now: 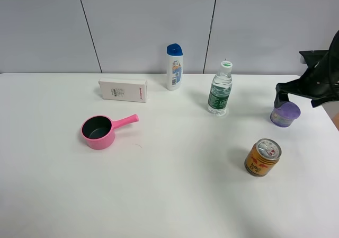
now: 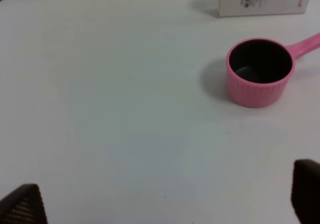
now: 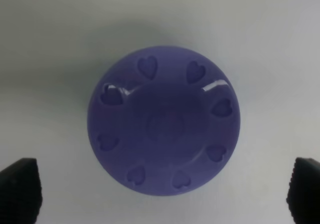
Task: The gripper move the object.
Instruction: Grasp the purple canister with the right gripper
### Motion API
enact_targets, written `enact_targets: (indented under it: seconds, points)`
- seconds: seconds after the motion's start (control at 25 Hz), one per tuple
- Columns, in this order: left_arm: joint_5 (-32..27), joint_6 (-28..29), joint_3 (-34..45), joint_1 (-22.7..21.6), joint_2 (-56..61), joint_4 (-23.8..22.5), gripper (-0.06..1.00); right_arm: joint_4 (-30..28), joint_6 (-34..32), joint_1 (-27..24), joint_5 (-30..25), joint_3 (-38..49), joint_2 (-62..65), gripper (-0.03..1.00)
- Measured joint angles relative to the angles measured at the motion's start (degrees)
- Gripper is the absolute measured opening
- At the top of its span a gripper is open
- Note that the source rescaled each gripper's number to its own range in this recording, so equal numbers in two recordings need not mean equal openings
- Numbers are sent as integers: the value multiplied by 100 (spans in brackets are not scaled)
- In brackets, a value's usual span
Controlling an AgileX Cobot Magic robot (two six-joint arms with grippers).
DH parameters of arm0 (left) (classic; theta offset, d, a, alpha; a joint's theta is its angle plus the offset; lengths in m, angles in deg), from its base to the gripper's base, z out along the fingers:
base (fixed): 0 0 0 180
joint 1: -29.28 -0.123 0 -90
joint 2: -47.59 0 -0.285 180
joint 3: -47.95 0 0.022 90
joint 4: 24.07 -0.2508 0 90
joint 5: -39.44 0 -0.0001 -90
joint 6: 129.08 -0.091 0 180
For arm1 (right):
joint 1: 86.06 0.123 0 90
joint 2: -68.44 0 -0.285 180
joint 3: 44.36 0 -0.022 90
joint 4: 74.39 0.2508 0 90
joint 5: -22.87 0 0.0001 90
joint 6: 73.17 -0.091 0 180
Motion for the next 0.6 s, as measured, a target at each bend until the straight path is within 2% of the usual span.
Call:
enact_targets:
  seconds: [0.6]
  points:
    - [0, 0, 0, 0, 0, 0, 100, 39, 0, 0, 297, -2, -418, 100]
